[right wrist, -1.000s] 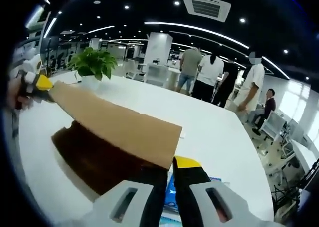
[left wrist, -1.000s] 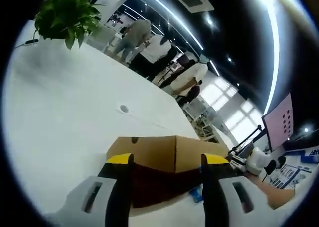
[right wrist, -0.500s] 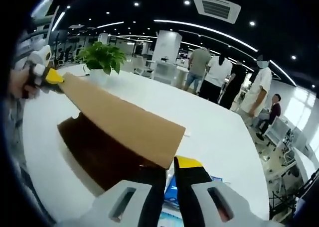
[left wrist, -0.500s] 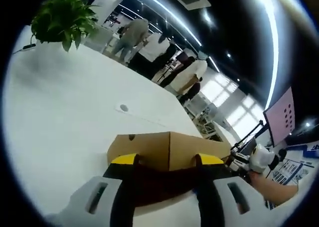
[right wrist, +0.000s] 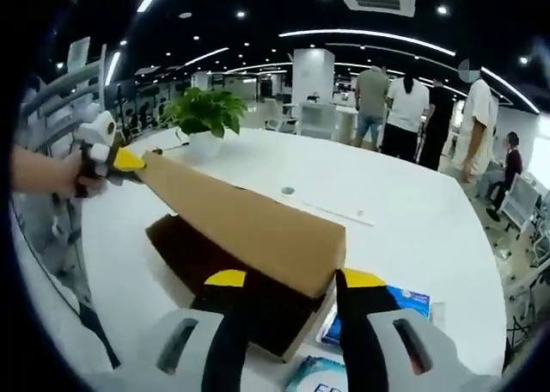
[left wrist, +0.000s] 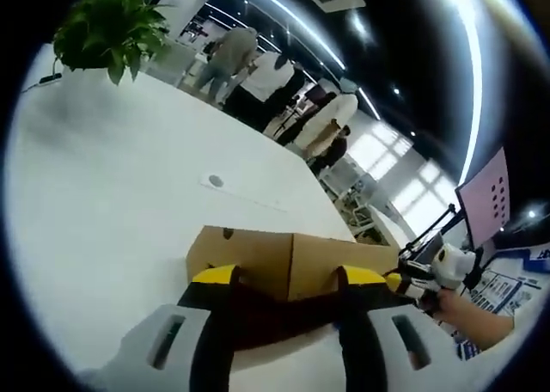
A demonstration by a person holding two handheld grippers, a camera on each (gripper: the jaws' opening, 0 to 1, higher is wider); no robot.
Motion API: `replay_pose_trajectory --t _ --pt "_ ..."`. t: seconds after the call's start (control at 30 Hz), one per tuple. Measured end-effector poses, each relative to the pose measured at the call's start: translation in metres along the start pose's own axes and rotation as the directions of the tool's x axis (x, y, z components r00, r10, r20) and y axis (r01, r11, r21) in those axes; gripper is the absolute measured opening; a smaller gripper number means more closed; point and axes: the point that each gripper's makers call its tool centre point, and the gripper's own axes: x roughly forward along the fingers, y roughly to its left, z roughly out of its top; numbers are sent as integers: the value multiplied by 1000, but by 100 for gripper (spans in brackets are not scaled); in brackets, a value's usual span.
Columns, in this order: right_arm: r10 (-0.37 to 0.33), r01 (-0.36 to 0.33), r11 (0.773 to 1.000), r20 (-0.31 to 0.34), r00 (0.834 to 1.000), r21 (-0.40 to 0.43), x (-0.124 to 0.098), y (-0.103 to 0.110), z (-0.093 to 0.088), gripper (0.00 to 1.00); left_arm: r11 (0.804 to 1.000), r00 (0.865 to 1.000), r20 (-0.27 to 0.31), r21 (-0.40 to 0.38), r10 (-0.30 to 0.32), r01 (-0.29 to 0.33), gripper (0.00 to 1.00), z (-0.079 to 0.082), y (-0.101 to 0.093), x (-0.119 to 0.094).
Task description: Operate the shoe box by opening the lid, removing the specified soft item, and placing it in the target area until the item is outside and the box remains undamaged.
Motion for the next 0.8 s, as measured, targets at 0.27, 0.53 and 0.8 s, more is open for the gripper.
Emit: replay_pose_trajectory --t 0.27,0.53,0.8 --pt "83 -105 963 99 992 247 -5 11 9 63 1000 1000 5 7 6 -6 46 -2 2 -1" --pt "62 -118 912 152 986 394 -8 7 5 56 1000 1000 -10 16 17 -16 47 -9 5 -2" --pt "50 -101 929 149 988 356 -8 10 -5 52 999 999 0 10 37 -37 47 -16 8 -1"
